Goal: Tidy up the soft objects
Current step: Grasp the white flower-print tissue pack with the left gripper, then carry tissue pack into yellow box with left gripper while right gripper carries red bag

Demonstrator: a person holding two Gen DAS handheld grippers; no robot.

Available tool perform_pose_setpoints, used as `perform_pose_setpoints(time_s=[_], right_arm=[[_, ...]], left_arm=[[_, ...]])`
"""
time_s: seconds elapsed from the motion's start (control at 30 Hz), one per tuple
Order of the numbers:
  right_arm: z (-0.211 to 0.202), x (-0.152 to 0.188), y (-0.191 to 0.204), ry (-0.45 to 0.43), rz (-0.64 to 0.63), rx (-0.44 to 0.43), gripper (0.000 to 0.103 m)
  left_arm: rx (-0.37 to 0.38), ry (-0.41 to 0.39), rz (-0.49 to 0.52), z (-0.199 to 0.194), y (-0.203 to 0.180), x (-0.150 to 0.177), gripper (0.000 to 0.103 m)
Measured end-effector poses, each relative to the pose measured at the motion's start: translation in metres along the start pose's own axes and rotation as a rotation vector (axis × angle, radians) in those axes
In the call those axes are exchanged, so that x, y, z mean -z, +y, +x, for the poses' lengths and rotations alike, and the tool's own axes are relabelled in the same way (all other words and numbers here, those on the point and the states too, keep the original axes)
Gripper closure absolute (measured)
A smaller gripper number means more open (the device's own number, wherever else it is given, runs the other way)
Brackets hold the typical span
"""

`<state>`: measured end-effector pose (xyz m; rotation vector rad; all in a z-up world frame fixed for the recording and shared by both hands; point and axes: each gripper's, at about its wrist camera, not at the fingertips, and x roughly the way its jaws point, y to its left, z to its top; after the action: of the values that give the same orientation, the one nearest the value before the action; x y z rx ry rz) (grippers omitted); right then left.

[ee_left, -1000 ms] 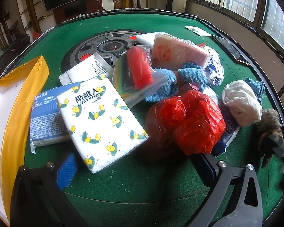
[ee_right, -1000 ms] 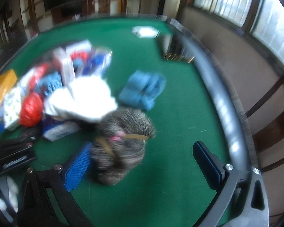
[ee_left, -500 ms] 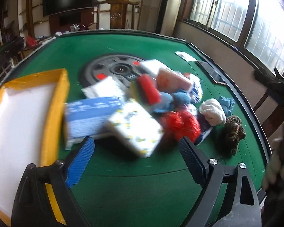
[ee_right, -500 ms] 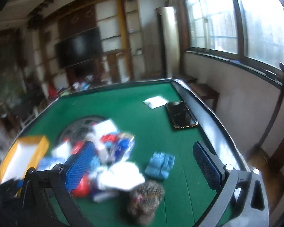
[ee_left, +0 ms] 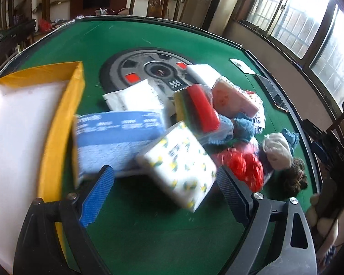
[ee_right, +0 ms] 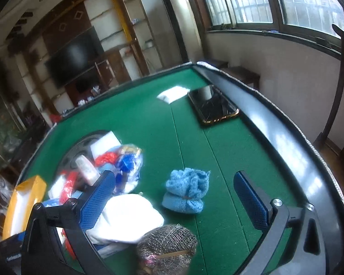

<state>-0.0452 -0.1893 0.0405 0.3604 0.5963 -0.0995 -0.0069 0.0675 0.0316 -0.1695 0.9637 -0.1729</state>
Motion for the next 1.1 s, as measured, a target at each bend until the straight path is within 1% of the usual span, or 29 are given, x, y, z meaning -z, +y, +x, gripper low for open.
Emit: perform_pose_setpoints(time_s=[0.03,0.07,0.1,0.13,0.17,0.2,0.23,0.33,0.37,0.4,0.43,0.5,0.57,0.63,0.67,0.7,0.73,0.8,0.9,1.03,1.1], right_arm=[[0.001,0.000,0.000,0.004,-0.004,0.001,0.002],[0.000,0.001,0.002,0.006,-0.007,-0.001,0.002],[0.000,0.002,0.003,0.004,-0.012,0.000,0.002],[-0.002,0.002,0.004,-0.003,-0.018,0.006,0.002],[-0.003,0.002,0.006,-0.008,-0.022,0.010,0.002],[-0.003,0.002,0.008,-0.013,-0.025,0.014,0.002],[-0.004,0.002,0.008,-0.015,-0.028,0.016,0.002],[-0.003,0.003,0.010,-0.011,-0.032,0.011,0.002],[-0.003,0.003,0.011,-0.010,-0.034,0.010,0.002],[-0.004,0.003,0.012,-0.011,-0.039,0.012,0.002],[-0.003,0.003,0.013,-0.012,-0.042,0.013,0.002],[-0.004,0.003,0.014,-0.017,-0.047,0.015,0.002],[-0.005,0.003,0.014,-0.017,-0.046,0.015,0.002],[-0.005,0.003,0.014,-0.015,-0.045,0.015,0.002],[-0.005,0.003,0.014,-0.015,-0.044,0.015,0.002],[-0.005,0.003,0.014,-0.016,-0.044,0.016,0.002],[-0.006,0.003,0.014,-0.017,-0.044,0.018,0.002],[-0.007,0.002,0.015,-0.022,-0.046,0.021,0.002],[-0.009,0.002,0.016,-0.032,-0.054,0.025,0.002],[-0.010,0.003,0.019,-0.040,-0.064,0.021,0.002],[-0.010,0.003,0.021,-0.040,-0.072,0.015,0.002]], left_arm=[[0.003,-0.002,0.017,0.004,-0.004,-0.001,0.013],[0.004,-0.003,0.036,0.006,-0.007,-0.001,0.034],[-0.002,0.002,0.061,0.008,-0.012,-0.001,0.047],[0.007,-0.006,0.067,0.006,-0.014,-0.001,0.050],[0.031,-0.019,0.063,0.002,-0.014,0.000,0.057],[0.051,-0.024,0.060,-0.001,-0.013,0.000,0.059],[0.057,-0.028,0.056,-0.003,-0.012,0.000,0.059],[0.041,-0.032,0.065,-0.001,-0.014,0.000,0.057],[0.040,-0.034,0.060,0.002,-0.015,-0.001,0.054],[0.038,-0.030,0.059,0.004,-0.016,-0.001,0.047],[0.040,-0.022,0.061,0.008,-0.018,0.000,0.043],[0.041,-0.017,0.078,0.014,-0.024,0.001,0.027],[0.009,-0.023,0.113,0.018,-0.035,0.002,0.023],[-0.011,-0.024,0.163,0.021,-0.046,0.006,0.023],[-0.009,-0.024,0.185,0.022,-0.051,0.007,0.032],[0.001,-0.028,0.195,0.022,-0.054,0.009,0.037],[0.013,-0.027,0.198,0.020,-0.055,0.010,0.040],[0.050,-0.027,0.175,0.015,-0.051,0.011,0.048],[0.106,-0.037,0.116,0.000,-0.039,0.012,0.048],[0.165,-0.099,0.056,-0.040,-0.017,0.014,0.048],[0.174,-0.136,0.041,-0.063,-0.005,0.014,0.048]])
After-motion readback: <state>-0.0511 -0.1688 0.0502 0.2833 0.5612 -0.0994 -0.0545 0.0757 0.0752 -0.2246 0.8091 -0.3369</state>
